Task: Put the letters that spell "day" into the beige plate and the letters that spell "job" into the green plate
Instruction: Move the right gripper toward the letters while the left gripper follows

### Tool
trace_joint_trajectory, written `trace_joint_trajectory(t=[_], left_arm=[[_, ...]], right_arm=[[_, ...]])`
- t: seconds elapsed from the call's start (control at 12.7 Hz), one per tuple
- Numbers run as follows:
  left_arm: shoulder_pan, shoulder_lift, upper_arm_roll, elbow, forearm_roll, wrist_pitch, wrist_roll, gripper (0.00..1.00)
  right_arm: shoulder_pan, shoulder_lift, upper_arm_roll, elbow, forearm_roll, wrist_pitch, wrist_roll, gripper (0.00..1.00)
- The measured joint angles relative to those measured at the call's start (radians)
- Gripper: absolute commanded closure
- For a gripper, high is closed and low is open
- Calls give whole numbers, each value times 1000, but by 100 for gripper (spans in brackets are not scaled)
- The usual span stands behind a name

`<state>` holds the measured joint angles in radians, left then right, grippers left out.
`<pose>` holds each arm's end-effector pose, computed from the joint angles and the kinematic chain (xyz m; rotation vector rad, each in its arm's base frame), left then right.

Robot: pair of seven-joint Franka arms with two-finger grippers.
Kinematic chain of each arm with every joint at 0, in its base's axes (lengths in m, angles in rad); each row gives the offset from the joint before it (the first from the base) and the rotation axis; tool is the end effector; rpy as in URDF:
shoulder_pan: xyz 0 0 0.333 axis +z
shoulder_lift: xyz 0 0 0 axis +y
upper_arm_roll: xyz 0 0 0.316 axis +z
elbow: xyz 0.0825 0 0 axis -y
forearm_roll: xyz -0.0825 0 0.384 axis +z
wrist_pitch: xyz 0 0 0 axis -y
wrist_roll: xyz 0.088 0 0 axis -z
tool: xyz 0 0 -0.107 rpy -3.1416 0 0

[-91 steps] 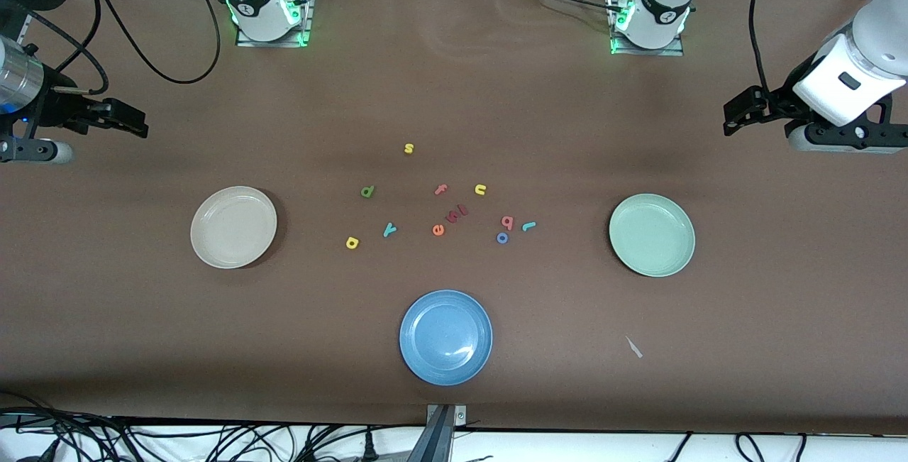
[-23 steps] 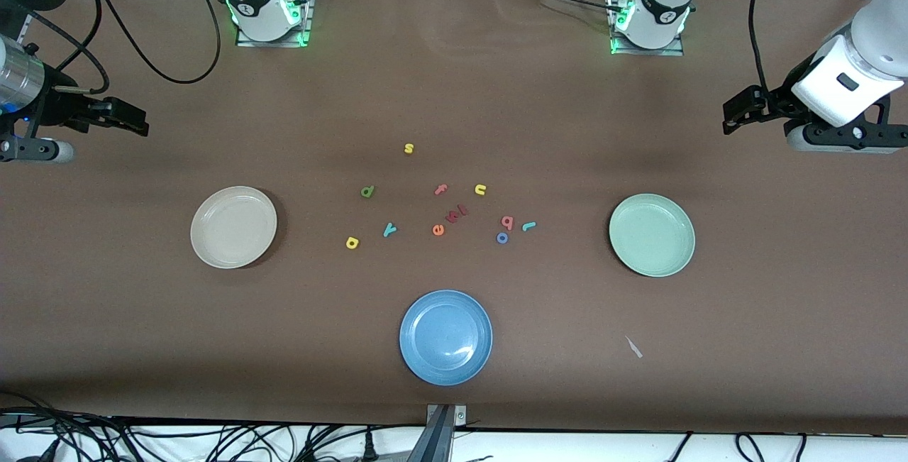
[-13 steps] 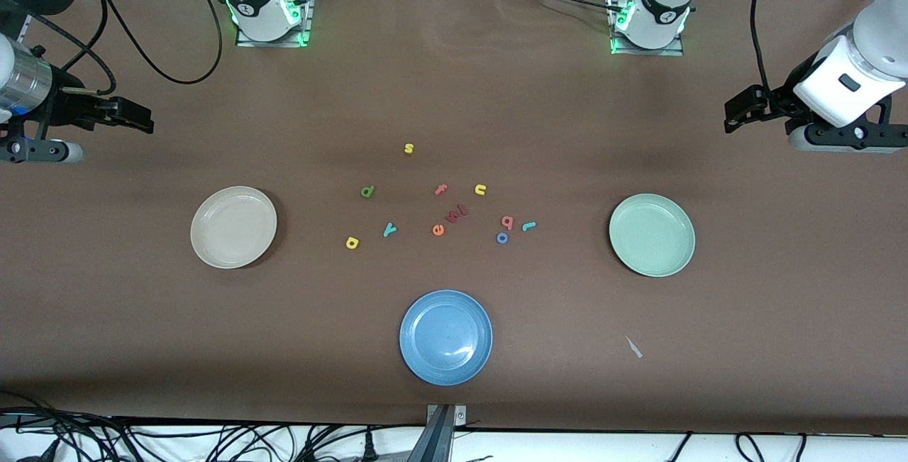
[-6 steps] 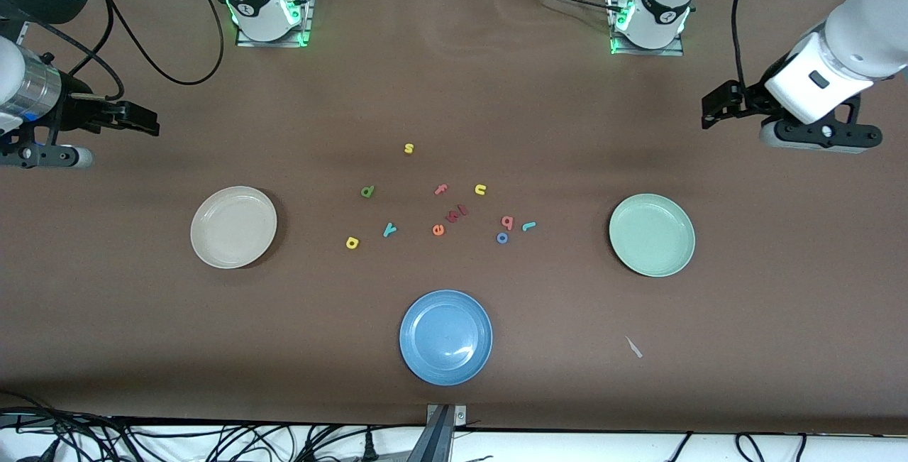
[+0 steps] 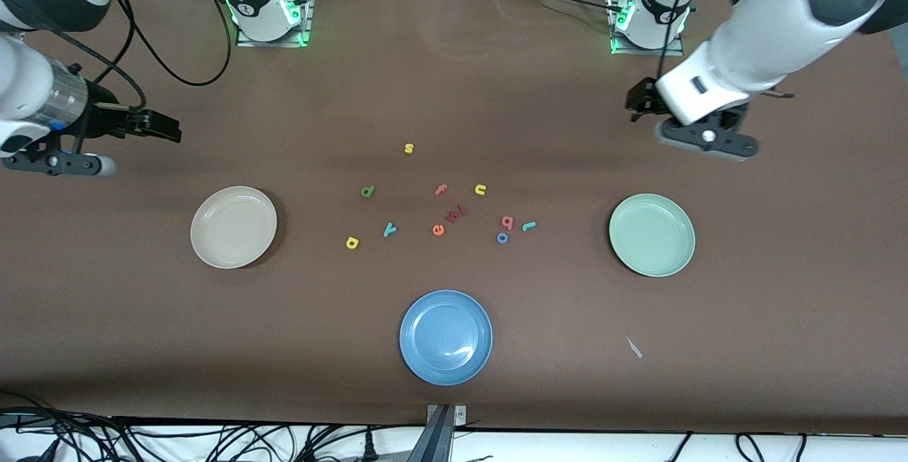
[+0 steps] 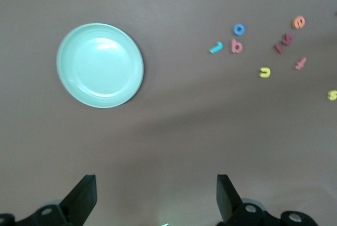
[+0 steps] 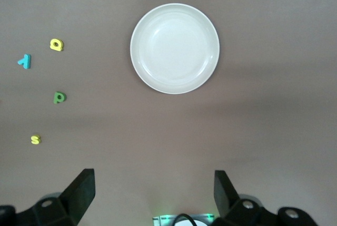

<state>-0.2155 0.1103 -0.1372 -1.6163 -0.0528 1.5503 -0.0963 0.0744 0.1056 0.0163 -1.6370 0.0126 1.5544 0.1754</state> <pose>0.5404 -0.2012 0.5399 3.0762 -0.3918 -0.2892 0.5718 0.0530 0.5326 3.1141 -0.1334 -0.2945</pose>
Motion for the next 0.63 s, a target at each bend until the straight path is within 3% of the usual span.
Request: trace_joint_trajectory(t=[0.32, 0.63], left_arm=[[-88, 170, -1, 51, -51, 67, 0, 0], [-128, 356, -1, 118, -52, 222, -5, 0]], right_arm=[[103, 26, 11, -23, 1, 73, 199, 0], [125, 39, 47, -97, 2, 199, 367, 0]])
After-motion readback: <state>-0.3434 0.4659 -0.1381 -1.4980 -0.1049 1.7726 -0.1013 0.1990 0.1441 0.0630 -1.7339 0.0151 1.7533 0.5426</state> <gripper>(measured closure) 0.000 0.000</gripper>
